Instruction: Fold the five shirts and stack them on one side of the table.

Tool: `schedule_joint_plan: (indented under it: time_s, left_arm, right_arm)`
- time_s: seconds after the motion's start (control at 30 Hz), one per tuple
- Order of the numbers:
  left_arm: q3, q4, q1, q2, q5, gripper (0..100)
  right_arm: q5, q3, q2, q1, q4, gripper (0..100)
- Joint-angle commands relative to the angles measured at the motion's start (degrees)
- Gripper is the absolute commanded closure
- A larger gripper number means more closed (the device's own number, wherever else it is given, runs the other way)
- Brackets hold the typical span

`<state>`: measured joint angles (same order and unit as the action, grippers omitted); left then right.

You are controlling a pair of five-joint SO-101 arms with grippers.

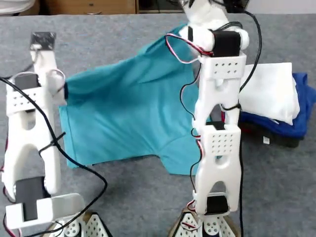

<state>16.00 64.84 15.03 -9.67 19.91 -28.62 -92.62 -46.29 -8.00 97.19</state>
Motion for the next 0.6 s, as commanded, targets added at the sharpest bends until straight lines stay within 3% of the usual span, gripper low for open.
schedule_joint_plan:
  time_s: [0.0, 0.3, 0.47, 0.57]
  left_arm:
    - [7.38, -0.70, -2.37, -4.70, 0.62, 98]
    - [23.74, -10.99, 2.55, -11.12, 0.53, 98]
    - [25.14, -10.99, 3.52, -11.03, 0.79, 98]
    - [26.20, -10.99, 3.43, -10.95, 4.57, 98]
  right_arm:
    - [-2.90, -2.68, 1.10, 0.31, 5.36, 99.7]
    - [-3.60, 0.31, 4.53, 4.62, 5.54, 99.7]
    - [-6.24, 16.13, 15.16, 3.38, 5.45, 99.7]
    - [-6.33, 31.43, 21.58, 2.86, 5.19, 99.7]
